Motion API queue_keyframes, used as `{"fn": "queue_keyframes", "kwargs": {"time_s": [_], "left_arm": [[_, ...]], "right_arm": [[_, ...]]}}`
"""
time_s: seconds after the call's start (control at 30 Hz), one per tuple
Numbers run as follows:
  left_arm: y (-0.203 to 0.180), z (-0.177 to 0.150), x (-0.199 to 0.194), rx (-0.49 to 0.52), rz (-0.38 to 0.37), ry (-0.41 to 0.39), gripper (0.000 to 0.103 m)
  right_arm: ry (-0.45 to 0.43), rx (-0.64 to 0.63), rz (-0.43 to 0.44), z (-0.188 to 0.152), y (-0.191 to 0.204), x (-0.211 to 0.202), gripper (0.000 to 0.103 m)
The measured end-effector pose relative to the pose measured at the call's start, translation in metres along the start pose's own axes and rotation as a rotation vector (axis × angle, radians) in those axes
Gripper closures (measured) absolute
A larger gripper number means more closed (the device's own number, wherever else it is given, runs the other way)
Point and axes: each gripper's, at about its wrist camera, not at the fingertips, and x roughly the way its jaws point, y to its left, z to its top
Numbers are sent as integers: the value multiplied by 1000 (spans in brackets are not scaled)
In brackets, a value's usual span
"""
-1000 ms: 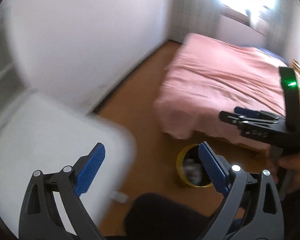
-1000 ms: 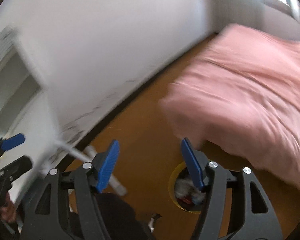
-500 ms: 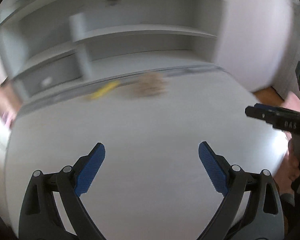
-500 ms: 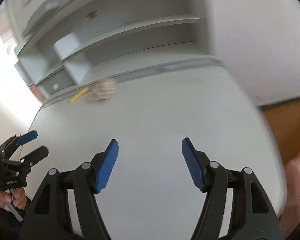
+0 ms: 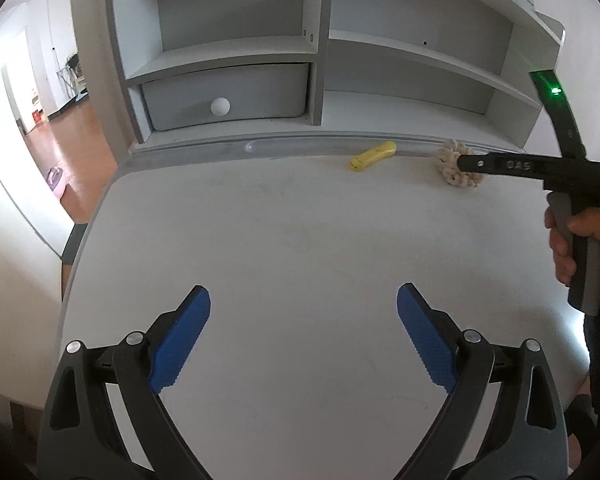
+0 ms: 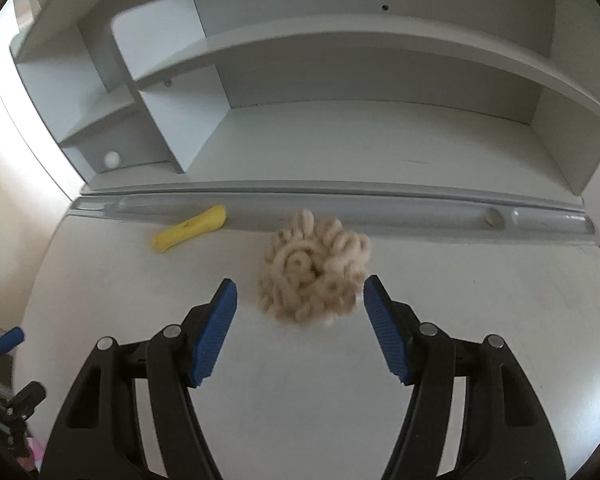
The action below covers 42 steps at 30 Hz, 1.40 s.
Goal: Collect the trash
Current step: 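Grasp the yellow plastic piece with left gripper while right gripper grasps beige rope toy, then carry the yellow piece and beige rope toy over to the trash bin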
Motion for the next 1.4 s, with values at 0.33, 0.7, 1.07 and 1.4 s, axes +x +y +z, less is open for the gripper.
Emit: {"fn": "queue_keyframes", "kwargs": {"time_s": [0.33,0.7,1.07,1.4], "left_arm": [[-39,63,59,133,-46,-1,11],[-74,113,136,214,-58,44,22],[-102,108,136,219,-68,103,91],[-274,49,29,425,-340,4,91]], "right_arm": [[11,-33,6,-4,-4,5,71],[0,16,8,-67,-58,-73,71],[-62,163,-73,-135,-134,-154,71],[-154,424,-286,-255,-234,-246,71]]}}
